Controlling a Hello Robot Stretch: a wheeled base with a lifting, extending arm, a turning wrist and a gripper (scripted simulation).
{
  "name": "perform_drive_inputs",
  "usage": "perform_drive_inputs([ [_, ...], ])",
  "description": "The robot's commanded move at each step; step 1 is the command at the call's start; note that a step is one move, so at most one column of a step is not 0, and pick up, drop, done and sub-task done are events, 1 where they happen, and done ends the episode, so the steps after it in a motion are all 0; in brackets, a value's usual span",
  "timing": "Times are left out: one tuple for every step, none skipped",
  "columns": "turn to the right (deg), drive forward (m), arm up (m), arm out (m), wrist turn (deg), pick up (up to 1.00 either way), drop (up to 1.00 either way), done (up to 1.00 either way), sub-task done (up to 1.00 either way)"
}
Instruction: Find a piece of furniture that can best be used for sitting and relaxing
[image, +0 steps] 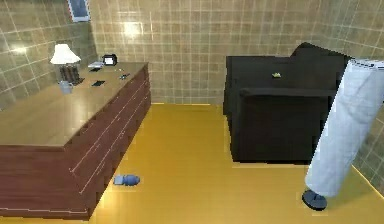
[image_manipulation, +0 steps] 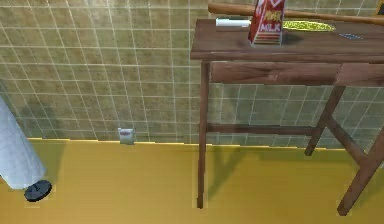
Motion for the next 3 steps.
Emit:
perform_drive_inputs([
  [3.0, 0.0, 0.0, 0.0, 0.0, 0.0, 0.0, 0.0, 0.0],
  [0.0, 0.95, 0.0, 0.0, 0.0, 0.0, 0.0, 0.0, 0.0],
  [33.0, 0.0, 0.0, 0.0, 0.0, 0.0, 0.0, 0.0, 0.0],
])
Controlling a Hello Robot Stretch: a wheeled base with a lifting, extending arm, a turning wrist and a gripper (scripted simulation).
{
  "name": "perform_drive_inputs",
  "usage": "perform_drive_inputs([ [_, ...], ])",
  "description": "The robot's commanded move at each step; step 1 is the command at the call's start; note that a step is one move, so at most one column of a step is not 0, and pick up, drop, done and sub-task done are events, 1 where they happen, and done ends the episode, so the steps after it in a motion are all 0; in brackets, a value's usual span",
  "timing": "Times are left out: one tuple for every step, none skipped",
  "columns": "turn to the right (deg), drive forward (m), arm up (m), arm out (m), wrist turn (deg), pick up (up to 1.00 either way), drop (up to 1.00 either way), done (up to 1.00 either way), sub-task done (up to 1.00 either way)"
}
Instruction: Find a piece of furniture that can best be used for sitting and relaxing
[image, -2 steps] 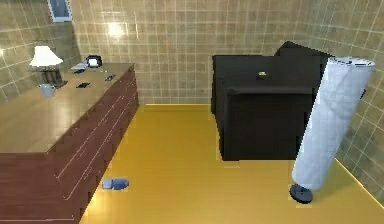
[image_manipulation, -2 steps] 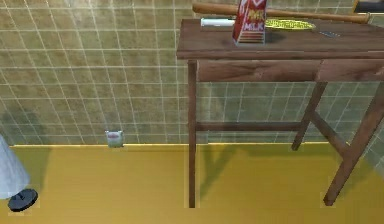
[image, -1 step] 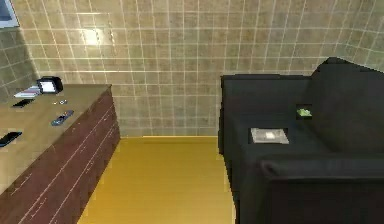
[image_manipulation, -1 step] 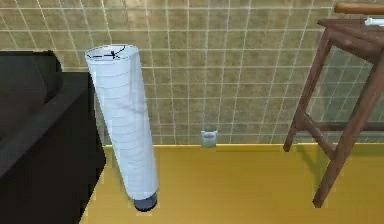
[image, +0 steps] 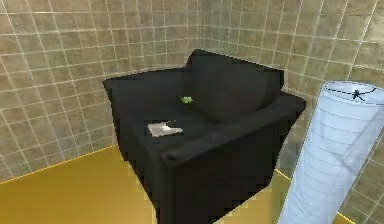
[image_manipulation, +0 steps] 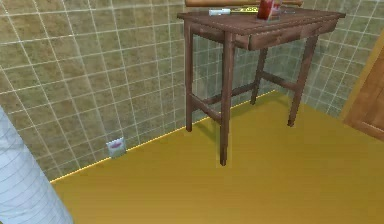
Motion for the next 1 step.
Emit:
perform_drive_inputs([
  [0.0, 0.0, 0.0, 0.0, 0.0, 0.0, 0.0, 1.0, 0.0],
])
